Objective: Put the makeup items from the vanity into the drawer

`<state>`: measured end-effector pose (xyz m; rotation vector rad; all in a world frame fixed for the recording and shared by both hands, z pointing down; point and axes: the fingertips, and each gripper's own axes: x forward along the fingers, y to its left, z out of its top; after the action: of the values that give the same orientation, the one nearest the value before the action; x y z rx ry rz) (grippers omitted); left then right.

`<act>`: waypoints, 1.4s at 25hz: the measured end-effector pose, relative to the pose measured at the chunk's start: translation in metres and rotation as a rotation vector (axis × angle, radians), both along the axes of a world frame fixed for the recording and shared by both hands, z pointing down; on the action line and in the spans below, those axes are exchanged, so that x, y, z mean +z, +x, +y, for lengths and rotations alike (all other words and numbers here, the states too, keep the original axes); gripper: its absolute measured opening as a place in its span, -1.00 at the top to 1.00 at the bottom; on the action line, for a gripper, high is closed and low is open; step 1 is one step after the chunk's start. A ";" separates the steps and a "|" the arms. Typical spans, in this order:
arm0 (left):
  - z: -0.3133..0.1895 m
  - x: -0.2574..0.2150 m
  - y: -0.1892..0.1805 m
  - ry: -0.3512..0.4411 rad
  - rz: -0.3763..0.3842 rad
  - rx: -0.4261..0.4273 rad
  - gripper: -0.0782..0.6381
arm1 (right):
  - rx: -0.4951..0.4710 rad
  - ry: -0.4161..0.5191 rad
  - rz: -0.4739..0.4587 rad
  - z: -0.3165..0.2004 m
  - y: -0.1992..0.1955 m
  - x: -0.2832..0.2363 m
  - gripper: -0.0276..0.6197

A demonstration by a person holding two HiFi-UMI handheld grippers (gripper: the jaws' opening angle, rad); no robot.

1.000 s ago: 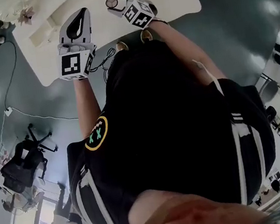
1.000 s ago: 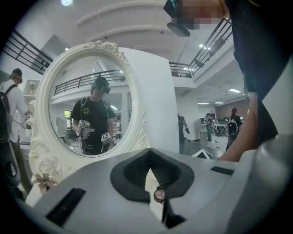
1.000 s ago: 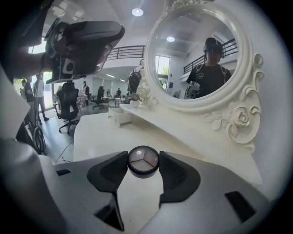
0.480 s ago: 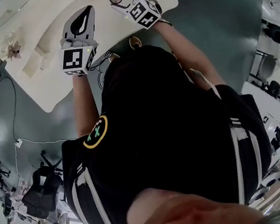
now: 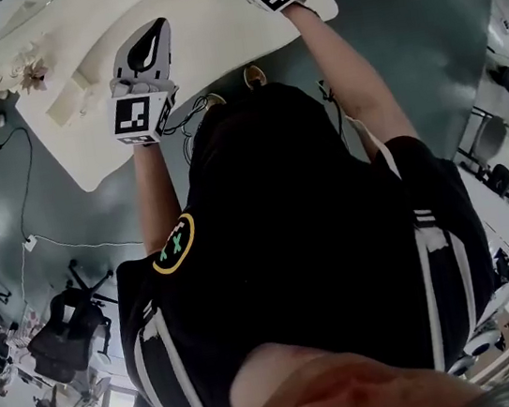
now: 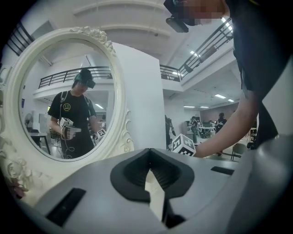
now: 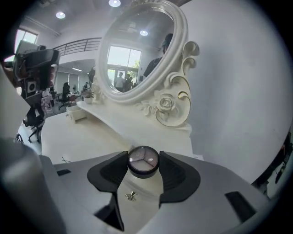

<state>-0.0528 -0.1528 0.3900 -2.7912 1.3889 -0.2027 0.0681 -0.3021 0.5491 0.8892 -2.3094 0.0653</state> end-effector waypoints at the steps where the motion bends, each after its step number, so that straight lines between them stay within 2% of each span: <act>1: 0.003 0.000 -0.005 -0.003 -0.001 -0.017 0.73 | 0.007 -0.014 0.004 -0.005 0.001 0.005 0.18; 7: 0.015 0.003 -0.031 -0.011 -0.008 -0.095 0.73 | 0.031 -0.064 0.013 -0.020 0.004 0.033 0.18; 14: 0.022 0.001 -0.037 -0.010 -0.011 -0.116 0.73 | 0.103 -0.103 -0.001 -0.023 0.009 0.045 0.17; 16: 0.021 0.001 -0.037 -0.010 -0.010 -0.114 0.73 | 0.106 -0.099 -0.004 -0.025 0.009 0.049 -0.10; 17: 0.021 0.001 -0.036 -0.009 -0.010 -0.112 0.73 | 0.104 -0.097 -0.010 -0.024 0.009 0.049 -0.16; 21: 0.018 0.002 -0.033 -0.009 -0.011 -0.101 0.73 | 0.120 -0.098 -0.012 -0.019 0.015 0.043 -0.21; 25: 0.015 0.003 -0.032 -0.008 -0.015 -0.095 0.73 | 0.101 -0.053 -0.039 -0.019 0.014 0.026 -0.22; 28: 0.013 0.000 -0.033 -0.002 -0.017 -0.103 0.73 | 0.065 0.005 -0.101 -0.012 0.002 -0.009 -0.21; 32: 0.011 -0.007 -0.034 0.014 -0.024 -0.133 0.73 | -0.047 0.101 -0.211 0.007 -0.034 -0.071 -0.19; 35: 0.011 -0.010 -0.037 0.026 -0.029 -0.144 0.73 | -0.137 0.126 -0.303 0.032 -0.063 -0.107 -0.15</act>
<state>-0.0896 -0.1420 0.3798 -2.6580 1.5749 -0.2244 0.0055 -0.2697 0.4416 0.8262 -2.6771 -0.0048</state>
